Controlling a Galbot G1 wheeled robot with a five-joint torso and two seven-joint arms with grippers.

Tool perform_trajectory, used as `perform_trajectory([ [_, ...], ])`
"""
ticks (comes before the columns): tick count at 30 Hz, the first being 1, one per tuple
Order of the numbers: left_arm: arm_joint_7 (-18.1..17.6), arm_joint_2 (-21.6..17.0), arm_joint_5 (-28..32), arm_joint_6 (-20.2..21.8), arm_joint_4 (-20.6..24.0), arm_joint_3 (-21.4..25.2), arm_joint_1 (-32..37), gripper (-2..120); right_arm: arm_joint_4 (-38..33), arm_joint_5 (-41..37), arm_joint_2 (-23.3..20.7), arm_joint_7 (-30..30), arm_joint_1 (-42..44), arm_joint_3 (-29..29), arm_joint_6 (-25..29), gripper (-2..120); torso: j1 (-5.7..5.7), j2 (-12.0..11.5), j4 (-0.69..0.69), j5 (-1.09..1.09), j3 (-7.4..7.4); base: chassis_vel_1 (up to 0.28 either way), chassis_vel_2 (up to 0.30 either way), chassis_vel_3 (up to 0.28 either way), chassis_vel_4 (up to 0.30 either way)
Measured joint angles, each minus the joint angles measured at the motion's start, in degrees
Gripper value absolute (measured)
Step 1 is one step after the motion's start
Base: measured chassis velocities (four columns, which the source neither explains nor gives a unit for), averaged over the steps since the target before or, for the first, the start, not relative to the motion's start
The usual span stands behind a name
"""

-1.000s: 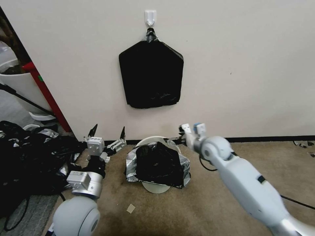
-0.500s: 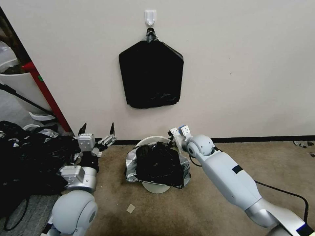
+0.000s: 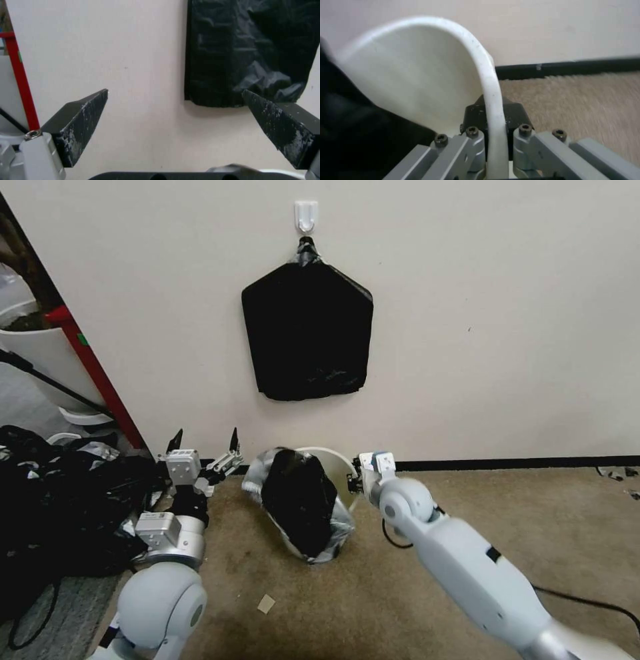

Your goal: Place a trash bag onto the trash bin.

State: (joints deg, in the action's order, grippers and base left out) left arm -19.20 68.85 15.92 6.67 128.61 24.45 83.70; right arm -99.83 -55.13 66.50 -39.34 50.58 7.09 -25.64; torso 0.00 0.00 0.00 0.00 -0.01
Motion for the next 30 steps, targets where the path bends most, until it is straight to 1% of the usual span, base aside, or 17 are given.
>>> perform_trajectory([
  [1,0.0,0.0,0.0,0.3,-0.2,-0.1,0.0,100,-1.2,-0.8,0.4,-2.9,1.6,-0.5,2.5,7,0.00,0.0,0.01,0.02,0.00,0.000,0.000,0.000,0.000],
  [2,0.0,0.0,0.0,0.3,-0.2,-0.1,0.0,100,-1.2,-0.8,0.4,-2.9,1.6,-0.5,2.5,7,0.00,0.0,0.01,0.02,0.00,0.000,0.000,0.000,0.000],
  [3,-0.1,0.1,-0.1,0.8,-0.6,-0.2,0.0,100,-2.5,-1.4,1.3,-6.5,4.0,-1.3,5.8,7,0.00,0.0,0.01,0.00,0.00,0.000,0.000,0.000,0.000],
  [5,-0.4,0.1,-0.1,1.3,-1.3,-0.6,-0.2,100,-3.9,-1.1,3.1,-10.1,7.5,-2.9,10.3,7,0.00,0.0,0.00,-0.01,0.00,0.000,0.000,0.000,0.000],
  [6,-0.4,0.1,-0.1,1.3,-1.3,-0.6,-0.2,100,-3.9,-1.1,3.1,-10.1,7.5,-2.9,10.3,7,0.00,0.0,0.00,-0.01,0.00,0.000,0.000,0.000,0.000],
  [9,-0.6,0.3,-0.3,2.4,-2.1,-1.2,-0.7,100,-5.3,-1.1,6.0,-13.5,11.5,-5.4,14.1,7,0.00,0.0,0.01,0.01,0.00,0.000,0.000,0.000,0.000],
  [10,-0.6,0.3,-0.3,2.4,-2.1,-1.2,-0.7,100,-5.3,-1.1,6.0,-13.5,11.5,-5.4,14.1,7,0.00,0.0,0.01,0.01,0.00,0.000,0.000,0.000,0.000],
  [13,-0.8,0.4,-0.9,4.3,-2.7,-1.5,-0.8,100,-5.6,-0.8,8.1,-14.6,13.1,-6.8,15.7,7,0.00,0.0,0.00,0.00,0.00,0.000,0.000,0.000,0.000],
  [19,-1.2,0.1,-1.4,5.0,-3.0,-1.1,-0.3,100,-6.1,-0.5,8.9,-15.0,14.3,-6.7,15.6,7,0.00,0.0,0.00,0.00,0.00,0.000,0.000,0.000,0.000],
  [23,-1.2,0.0,-1.4,5.1,-2.9,-0.9,0.3,100,-6.1,-0.1,9.0,-14.1,15.2,-6.5,14.5,7,0.00,0.0,0.00,0.00,0.01,0.000,0.000,0.000,0.000],
  [26,-1.2,-0.1,-1.5,5.2,-3.2,-0.9,0.3,100,-7.0,1.0,8.7,-13.1,16.1,-6.5,14.2,17,0.00,0.0,-0.01,0.00,0.00,0.000,0.000,0.000,0.000],
  [27,-1.2,-0.2,-1.5,5.2,-3.8,-1.1,0.0,100,-7.8,2.3,8.3,-12.4,16.8,-6.5,14.2,24,0.00,0.0,-0.01,0.00,0.01,0.000,0.000,0.000,0.000],
  [28,-1.2,-0.2,-1.5,5.2,-3.8,-1.1,0.0,100,-7.8,2.3,8.3,-12.4,16.8,-6.5,14.2,24,0.00,0.0,-0.01,0.00,0.01,0.000,0.000,0.000,0.000],
  [29,-1.2,-0.2,-1.5,5.3,-4.1,-1.2,-0.1,100,-8.4,3.2,8.1,-12.0,17.2,-6.6,14.3,27,0.00,0.0,-0.01,0.00,0.01,0.000,0.000,0.000,0.000],
  [30,-1.2,-0.2,-1.6,5.3,-4.8,-1.4,-0.6,100,-9.6,4.2,7.8,-11.5,17.9,-6.6,14.7,35,0.00,0.0,0.00,0.00,0.00,0.000,0.000,0.000,0.000],
])
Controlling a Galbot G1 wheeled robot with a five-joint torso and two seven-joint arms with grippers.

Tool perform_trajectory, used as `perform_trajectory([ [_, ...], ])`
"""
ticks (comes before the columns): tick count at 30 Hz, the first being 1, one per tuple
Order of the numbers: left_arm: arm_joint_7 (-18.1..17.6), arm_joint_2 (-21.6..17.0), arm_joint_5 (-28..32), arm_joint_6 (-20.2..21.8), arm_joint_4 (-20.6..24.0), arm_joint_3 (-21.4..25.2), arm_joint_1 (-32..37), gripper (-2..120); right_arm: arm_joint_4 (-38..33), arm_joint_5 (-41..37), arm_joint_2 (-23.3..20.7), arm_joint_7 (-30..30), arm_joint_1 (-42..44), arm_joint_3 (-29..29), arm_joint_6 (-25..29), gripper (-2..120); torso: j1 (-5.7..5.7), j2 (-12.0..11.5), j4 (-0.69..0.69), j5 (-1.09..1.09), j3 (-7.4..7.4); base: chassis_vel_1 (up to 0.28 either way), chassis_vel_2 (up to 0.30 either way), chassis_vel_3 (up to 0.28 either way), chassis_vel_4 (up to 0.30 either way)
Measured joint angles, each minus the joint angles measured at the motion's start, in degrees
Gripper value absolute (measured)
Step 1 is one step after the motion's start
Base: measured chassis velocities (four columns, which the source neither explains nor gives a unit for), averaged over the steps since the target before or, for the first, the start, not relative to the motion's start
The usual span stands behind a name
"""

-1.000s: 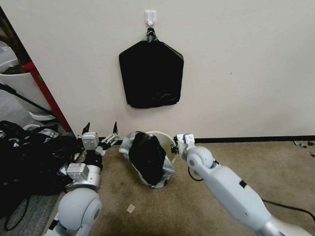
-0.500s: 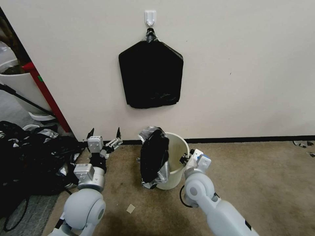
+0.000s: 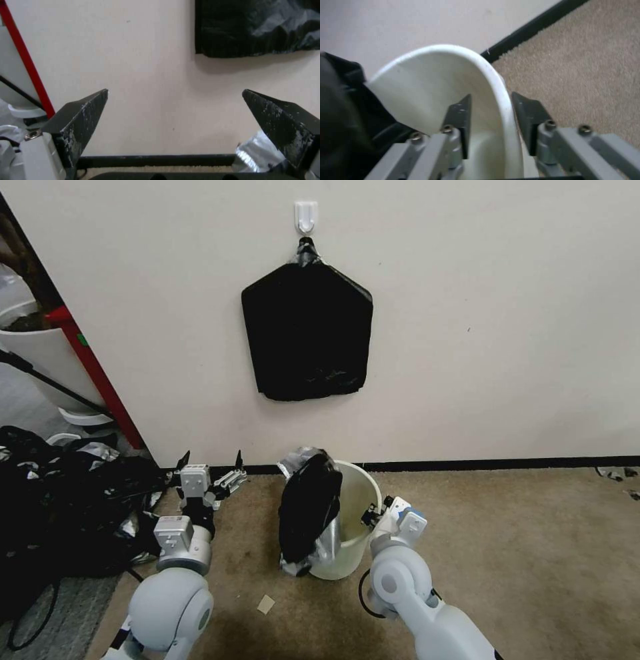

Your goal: Place a trash bag onto the trash bin.

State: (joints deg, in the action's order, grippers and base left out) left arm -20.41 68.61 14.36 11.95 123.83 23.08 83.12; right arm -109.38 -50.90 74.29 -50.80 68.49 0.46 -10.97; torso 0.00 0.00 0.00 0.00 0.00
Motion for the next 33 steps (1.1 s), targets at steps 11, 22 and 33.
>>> perform_trajectory([
  [11,0.1,0.1,0.0,1.0,-2.7,-1.5,-2.9,100,-4.2,4.9,-0.8,2.7,2.7,-1.0,1.5,72,0.00,0.0,0.00,-0.01,0.00,0.000,0.000,0.000,0.000],
  [22,0.6,0.5,1.8,2.0,-6.9,-3.2,-5.8,100,-12.2,0.5,-3.2,15.6,6.8,-2.3,-6.9,100,0.00,0.0,0.00,0.00,0.00,0.000,0.000,0.000,0.000],
  [33,0.5,0.4,1.7,1.5,-6.6,-2.3,-4.4,100,-4.3,-4.1,-0.6,19.8,2.7,-2.6,-12.8,84,0.00,0.0,-0.01,-0.01,0.01,0.000,0.000,0.000,0.000],
])
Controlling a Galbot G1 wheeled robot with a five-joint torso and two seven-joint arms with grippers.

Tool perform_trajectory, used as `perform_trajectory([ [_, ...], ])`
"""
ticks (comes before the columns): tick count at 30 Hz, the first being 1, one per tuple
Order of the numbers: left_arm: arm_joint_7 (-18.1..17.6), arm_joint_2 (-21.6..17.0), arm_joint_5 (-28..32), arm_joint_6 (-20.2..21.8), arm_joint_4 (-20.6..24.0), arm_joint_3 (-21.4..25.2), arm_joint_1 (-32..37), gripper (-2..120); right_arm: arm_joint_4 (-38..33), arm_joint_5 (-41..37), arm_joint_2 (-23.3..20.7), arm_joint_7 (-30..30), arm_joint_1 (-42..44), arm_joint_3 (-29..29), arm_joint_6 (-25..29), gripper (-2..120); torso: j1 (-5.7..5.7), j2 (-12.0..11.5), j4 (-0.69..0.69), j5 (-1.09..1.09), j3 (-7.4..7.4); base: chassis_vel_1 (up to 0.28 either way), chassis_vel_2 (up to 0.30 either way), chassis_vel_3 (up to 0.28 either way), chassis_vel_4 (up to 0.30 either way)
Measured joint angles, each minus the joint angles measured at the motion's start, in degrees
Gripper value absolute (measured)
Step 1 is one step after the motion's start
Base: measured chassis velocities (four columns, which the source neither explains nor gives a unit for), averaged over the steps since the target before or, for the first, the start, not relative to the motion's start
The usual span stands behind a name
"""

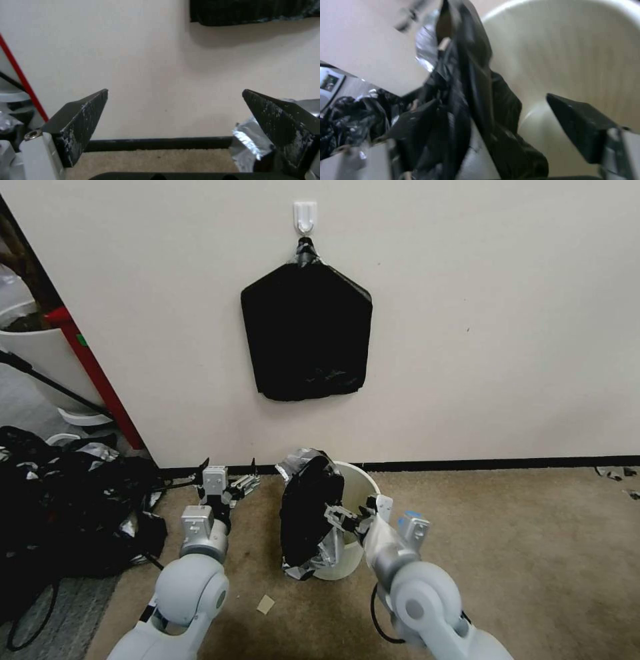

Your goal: Place a trash bag onto the trash bin.

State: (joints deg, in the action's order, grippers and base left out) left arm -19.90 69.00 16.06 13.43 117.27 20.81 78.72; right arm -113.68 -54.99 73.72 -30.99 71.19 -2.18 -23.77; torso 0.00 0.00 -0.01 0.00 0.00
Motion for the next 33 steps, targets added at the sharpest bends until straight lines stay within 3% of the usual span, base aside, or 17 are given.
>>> perform_trajectory([
  [9,0.1,-0.1,0.1,-0.1,-1.9,0.1,-1.9,100,-0.4,-0.9,0.0,1.2,0.6,1.3,0.2,52,0.00,0.0,0.01,0.00,0.00,0.000,0.000,0.000,0.000],
  [17,3.8,-0.7,-1.1,1.8,-7.3,-2.4,-4.6,100,0.3,2.9,0.1,2.2,0.9,2.1,3.4,24,0.00,0.0,0.01,0.01,0.00,0.000,0.000,0.000,0.000],
  [20,8.9,-1.6,1.7,5.0,-8.7,-4.3,-5.5,100,0.9,4.6,0.2,2.6,1.4,2.2,5.6,9,0.00,0.0,0.01,0.01,0.00,0.000,0.000,0.000,0.000],
  [22,10.1,-1.7,3.1,5.9,-8.7,-4.5,-5.8,100,0.9,4.8,0.2,2.8,1.5,2.3,5.9,6,0.00,0.0,0.01,0.01,0.00,0.000,0.000,0.000,0.000],
  [24,12.5,-1.7,8.2,8.7,-8.7,-5.3,-6.8,100,1.0,5.3,0.3,3.3,1.8,2.4,6.9,0,0.00,0.0,0.01,0.00,0.00,0.000,0.000,0.000,0.000],
  [26,12.6,-1.7,9.1,9.3,-8.6,-5.4,-7.1,100,1.1,5.4,0.3,3.3,1.8,2.4,7.1,0,0.00,0.0,0.01,0.00,0.00,0.000,0.000,0.000,0.000],
  [28,11.2,-1.1,14.7,15.9,-8.5,-6.8,-8.7,100,1.4,6.4,0.6,3.8,2.2,2.9,8.1,0,0.00,0.0,0.01,0.00,0.00,0.000,0.000,0.000,0.000],
  [33,8.3,-0.1,17.7,20.5,-9.7,-8.3,-10.0,100,1.8,7.6,0.9,4.4,2.4,3.3,8.8,0,0.00,0.0,0.01,0.00,0.00,0.000,0.000,0.000,0.000],
])
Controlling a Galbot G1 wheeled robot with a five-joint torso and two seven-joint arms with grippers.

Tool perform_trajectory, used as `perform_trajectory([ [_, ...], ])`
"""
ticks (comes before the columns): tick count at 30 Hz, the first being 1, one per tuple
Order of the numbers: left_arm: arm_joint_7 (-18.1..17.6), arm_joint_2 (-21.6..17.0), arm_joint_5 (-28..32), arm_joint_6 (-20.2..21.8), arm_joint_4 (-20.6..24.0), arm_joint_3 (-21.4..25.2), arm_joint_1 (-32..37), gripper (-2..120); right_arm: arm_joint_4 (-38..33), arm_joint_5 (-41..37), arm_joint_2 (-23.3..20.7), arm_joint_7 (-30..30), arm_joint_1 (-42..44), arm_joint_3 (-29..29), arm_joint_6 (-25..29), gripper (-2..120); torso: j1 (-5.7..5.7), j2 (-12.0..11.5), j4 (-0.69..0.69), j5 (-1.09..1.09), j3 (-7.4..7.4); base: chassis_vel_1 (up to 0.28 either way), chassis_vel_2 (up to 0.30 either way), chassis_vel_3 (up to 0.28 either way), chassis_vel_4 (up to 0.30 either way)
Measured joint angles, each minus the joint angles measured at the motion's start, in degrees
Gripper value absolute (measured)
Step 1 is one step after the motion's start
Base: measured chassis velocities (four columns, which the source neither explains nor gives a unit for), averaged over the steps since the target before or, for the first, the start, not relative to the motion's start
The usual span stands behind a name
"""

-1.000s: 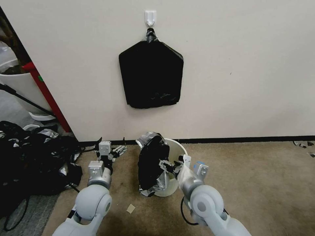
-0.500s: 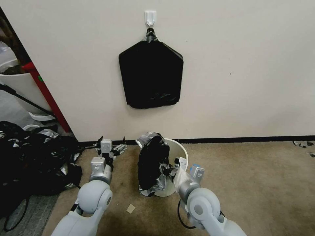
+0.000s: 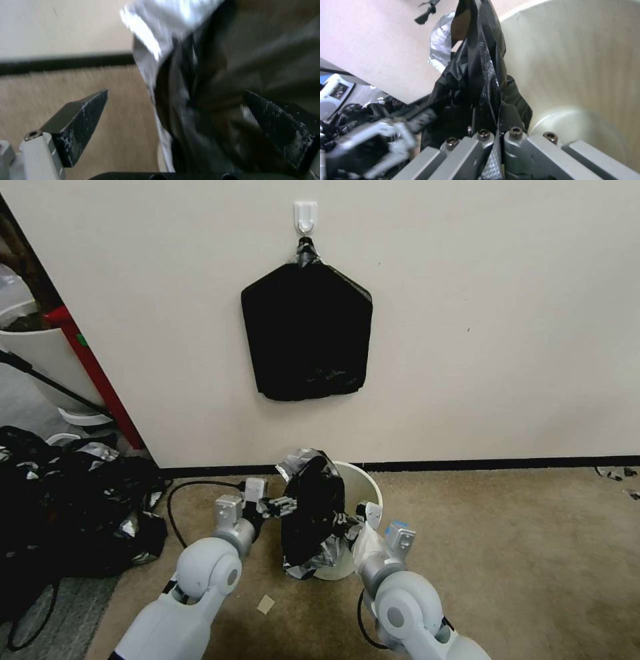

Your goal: Place a trash bag onto the trash bin.

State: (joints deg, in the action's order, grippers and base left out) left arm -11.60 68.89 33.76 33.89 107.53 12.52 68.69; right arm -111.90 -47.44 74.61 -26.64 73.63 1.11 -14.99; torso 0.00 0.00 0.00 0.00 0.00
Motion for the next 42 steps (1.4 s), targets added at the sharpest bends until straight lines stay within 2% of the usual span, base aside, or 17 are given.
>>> perform_trajectory([
  [1,-1.1,0.6,1.1,1.7,-0.8,-0.8,-0.7,100,0.1,0.6,0.1,0.3,0.1,0.2,0.2,0,0.00,0.0,0.00,-0.01,0.00,0.000,0.000,0.000,0.000],
  [6,-2.7,1.7,2.6,3.7,-2.3,-2.0,-1.6,100,0.3,2.3,0.4,0.9,0.4,0.3,0.5,0,0.00,0.0,0.00,0.00,0.00,0.000,0.000,0.000,0.000],
  [8,-4.3,2.5,3.5,4.6,-3.2,-3.0,-2.4,91,0.3,3.6,0.4,1.5,0.9,0.3,0.8,0,0.00,0.0,0.00,0.00,0.00,0.000,0.000,0.000,0.000],
  [9,-4.3,2.5,3.5,4.6,-3.2,-3.0,-2.4,91,0.3,3.6,0.4,1.5,0.9,0.3,0.8,0,0.00,0.0,0.00,0.00,0.00,0.000,0.000,0.000,0.000],
  [12,-5.4,3.2,3.6,5.2,-4.0,-3.6,-3.1,77,0.4,4.8,0.3,1.8,1.2,0.1,1.3,0,0.00,0.0,-0.02,-0.03,-0.01,0.000,0.000,0.000,0.000],
  [13,-5.4,3.2,3.6,5.2,-4.0,-3.6,-3.1,77,0.4,4.8,0.3,1.8,1.2,0.1,1.3,0,0.00,0.0,-0.02,-0.03,-0.01,0.000,0.000,0.000,0.000],
  [16,-6.1,3.4,3.7,6.7,-4.2,-3.7,-3.3,62,0.7,6.4,0.2,2.0,1.4,-0.1,1.8,0,-0.01,0.0,-0.02,-0.03,-0.01,0.000,0.000,0.000,0.000],
  [17,-6.1,3.4,3.7,6.7,-4.2,-3.7,-3.3,62,0.7,6.4,0.2,2.0,1.4,-0.1,1.8,0,-0.01,0.0,-0.02,-0.03,-0.01,0.000,0.000,0.000,0.000],
  [20,-6.9,3.4,5.0,7.9,-4.2,-3.3,-3.3,47,1.3,8.5,0.2,2.4,1.4,-0.1,2.9,0,0.00,0.0,-0.02,-0.01,-0.02,0.000,0.000,0.000,0.000],
  [25,-7.2,3.2,5.5,7.9,-4.5,-2.3,-3.0,33,2.4,12.2,0.1,3.5,1.5,-0.1,5.0,0,-0.01,0.0,-0.01,-0.01,-0.02,0.000,0.000,0.000,0.000],
  [28,-7.2,3.0,5.9,7.7,-4.5,-1.2,-2.5,19,2.8,15.1,0.0,4.6,1.8,0.0,6.5,0,0.00,0.0,-0.01,0.00,-0.01,0.000,0.000,0.000,0.000],
  [29,-7.2,3.0,5.9,7.7,-4.5,-1.2,-2.5,19,2.8,15.1,0.0,4.6,1.8,0.0,6.5,0,0.00,0.0,-0.01,0.00,-0.01,0.000,0.000,0.000,0.000],
  [32,-5.7,2.5,6.6,5.5,-4.5,0.4,-1.8,6,2.8,20.1,-0.3,7.5,2.2,-0.1,9.6,0,0.00,0.0,0.02,0.05,0.01,0.000,0.000,0.000,0.000],
  [37,-2.9,1.5,5.5,4.4,-3.6,2.0,-1.2,5,2.9,25.1,-0.7,12.7,2.0,-2.3,12.4,0,0.01,0.0,0.03,0.04,0.01,0.000,0.000,0.000,0.000],
  [39,0.4,0.9,2.7,3.5,-2.5,3.2,-0.5,5,2.9,26.6,-1.3,16.2,1.0,-4.6,13.2,0,0.01,0.0,0.01,0.01,0.01,0.000,0.000,0.000,0.000],
  [40,0.4,0.9,2.7,3.5,-2.5,3.2,-0.5,5,2.9,26.6,-1.3,16.2,1.0,-4.6,13.2,0,0.01,0.0,0.01,0.01,0.01,0.000,0.000,0.000,0.000],
  [42,4.0,0.5,-0.4,1.6,-1.5,4.3,0.2,4,2.8,26.2,-2.0,17.9,0.1,-6.8,13.2,0,0.00,0.0,0.00,0.00,0.01,0.000,0.000,0.000,0.000],
])
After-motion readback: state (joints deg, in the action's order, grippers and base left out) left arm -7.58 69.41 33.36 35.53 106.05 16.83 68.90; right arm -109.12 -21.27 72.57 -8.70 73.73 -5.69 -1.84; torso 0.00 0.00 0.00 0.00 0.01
